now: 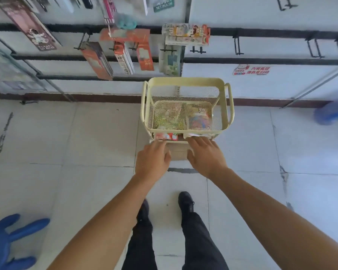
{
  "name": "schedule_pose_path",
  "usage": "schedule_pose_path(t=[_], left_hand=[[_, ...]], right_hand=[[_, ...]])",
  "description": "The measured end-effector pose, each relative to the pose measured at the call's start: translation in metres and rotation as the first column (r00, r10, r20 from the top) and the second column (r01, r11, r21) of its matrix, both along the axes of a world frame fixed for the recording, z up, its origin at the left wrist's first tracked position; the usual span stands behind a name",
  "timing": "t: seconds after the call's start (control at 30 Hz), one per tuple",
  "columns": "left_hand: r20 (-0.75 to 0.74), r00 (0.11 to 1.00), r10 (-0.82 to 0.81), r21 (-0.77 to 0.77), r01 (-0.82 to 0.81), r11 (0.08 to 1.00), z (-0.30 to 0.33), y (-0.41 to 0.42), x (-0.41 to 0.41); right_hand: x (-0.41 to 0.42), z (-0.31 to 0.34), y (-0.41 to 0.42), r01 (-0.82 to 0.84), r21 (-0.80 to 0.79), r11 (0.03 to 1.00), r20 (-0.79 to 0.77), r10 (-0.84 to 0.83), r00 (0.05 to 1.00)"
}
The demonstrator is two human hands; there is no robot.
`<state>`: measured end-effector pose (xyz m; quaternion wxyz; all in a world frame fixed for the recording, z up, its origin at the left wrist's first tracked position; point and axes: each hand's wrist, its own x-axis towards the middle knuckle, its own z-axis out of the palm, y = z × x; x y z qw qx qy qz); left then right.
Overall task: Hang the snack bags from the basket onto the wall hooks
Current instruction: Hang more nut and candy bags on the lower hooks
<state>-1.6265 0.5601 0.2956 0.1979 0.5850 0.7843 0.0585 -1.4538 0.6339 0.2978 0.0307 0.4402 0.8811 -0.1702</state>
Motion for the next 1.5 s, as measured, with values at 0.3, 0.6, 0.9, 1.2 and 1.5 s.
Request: schedule_pose_path(t=[0.3,0.6,0.9,1.2,1.5], left_hand=[[0.052,0.993,-0.103,-0.099,0.108,0.989,-0.13,0.008,-0.024],[-0.001,0.995,-0.105,0.149,0.104,0.983,-0.328,0.09,-0.044],[-0.16,0.987,-0.017,0.409,0.082,0.909,-0.439,0.139,-0.069],[-0.155,0.988,0.017,0.424,0.051,0.904,-0.454,0.143,-0.078],[-0.141,0.99,-0.001,0.41,0.059,0.91,-0.456,0.145,-0.069]], right_hand=[[-0.023,-0.131,-0.022,0.147,-0.163,0.976,0.08,-0.135,0.988],[-0.071,-0.332,0.071,0.129,-0.069,0.989,-0.133,-0.137,0.982],[-0.138,-0.433,0.18,0.24,0.088,0.967,-0.205,-0.218,0.954],[-0.145,-0.455,0.216,0.305,0.036,0.952,-0.168,-0.296,0.94],[-0.133,-0.465,0.2,0.263,0.302,0.916,-0.185,-0.214,0.959]])
